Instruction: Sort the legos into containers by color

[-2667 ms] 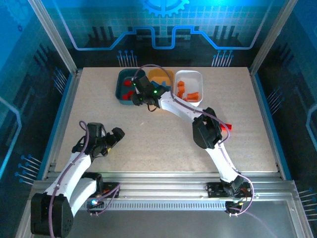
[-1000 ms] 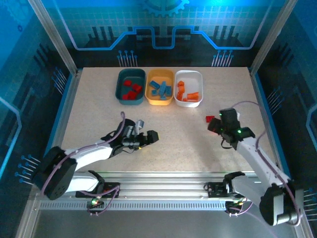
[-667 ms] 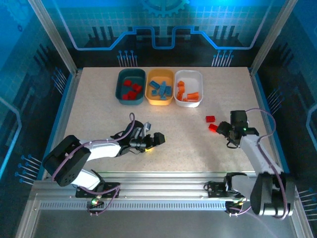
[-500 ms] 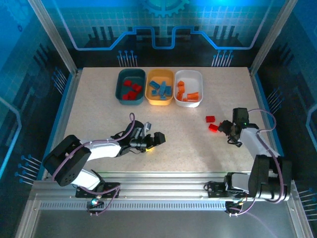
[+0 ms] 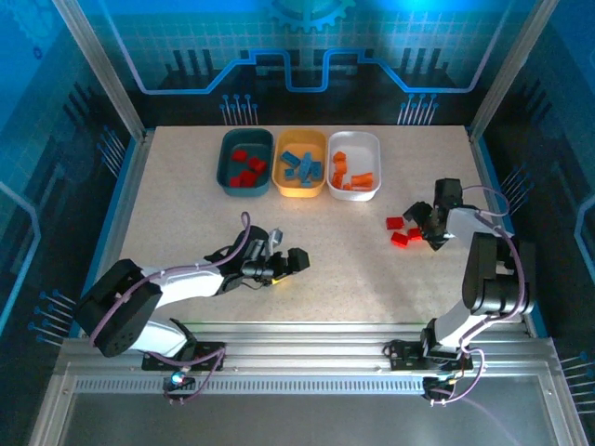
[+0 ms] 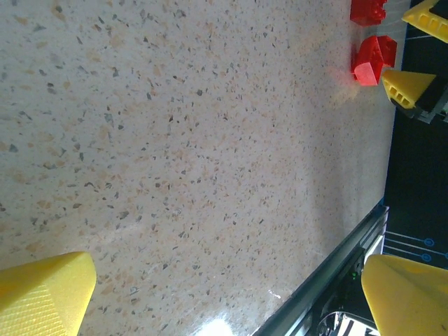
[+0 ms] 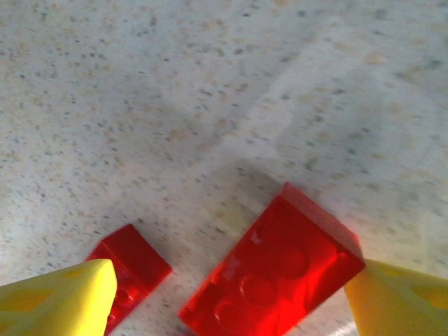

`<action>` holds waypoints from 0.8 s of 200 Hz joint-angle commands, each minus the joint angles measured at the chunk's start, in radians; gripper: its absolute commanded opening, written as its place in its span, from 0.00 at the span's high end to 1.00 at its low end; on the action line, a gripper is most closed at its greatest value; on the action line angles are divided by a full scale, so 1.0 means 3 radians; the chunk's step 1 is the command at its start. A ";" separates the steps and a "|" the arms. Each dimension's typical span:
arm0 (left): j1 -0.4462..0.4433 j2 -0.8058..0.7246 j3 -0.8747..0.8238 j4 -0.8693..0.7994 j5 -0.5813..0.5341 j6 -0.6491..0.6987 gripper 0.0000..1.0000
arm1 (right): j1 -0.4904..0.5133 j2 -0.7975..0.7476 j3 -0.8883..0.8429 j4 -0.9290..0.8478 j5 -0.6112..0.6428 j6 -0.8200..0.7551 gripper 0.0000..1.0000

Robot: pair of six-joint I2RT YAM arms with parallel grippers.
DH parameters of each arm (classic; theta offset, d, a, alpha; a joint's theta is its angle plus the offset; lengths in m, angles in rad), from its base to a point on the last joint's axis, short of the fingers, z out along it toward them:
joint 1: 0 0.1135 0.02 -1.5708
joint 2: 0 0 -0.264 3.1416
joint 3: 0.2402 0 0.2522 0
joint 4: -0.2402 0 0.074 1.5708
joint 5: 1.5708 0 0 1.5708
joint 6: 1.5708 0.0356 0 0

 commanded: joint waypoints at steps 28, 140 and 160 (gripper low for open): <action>-0.0022 -0.0085 0.0024 -0.0222 -0.0103 0.0160 0.01 | -0.0045 0.0494 0.0683 -0.0170 -0.0132 -0.0302 0.20; -0.0022 -0.0058 -0.0067 -0.0117 -0.0103 0.0135 0.01 | 0.0251 0.0456 0.0463 -0.0617 0.0476 -0.0590 0.32; -0.0022 -0.0082 -0.0108 -0.0094 -0.0099 0.0123 0.01 | 0.0247 0.0458 0.0458 -0.0661 0.0524 -0.0552 0.37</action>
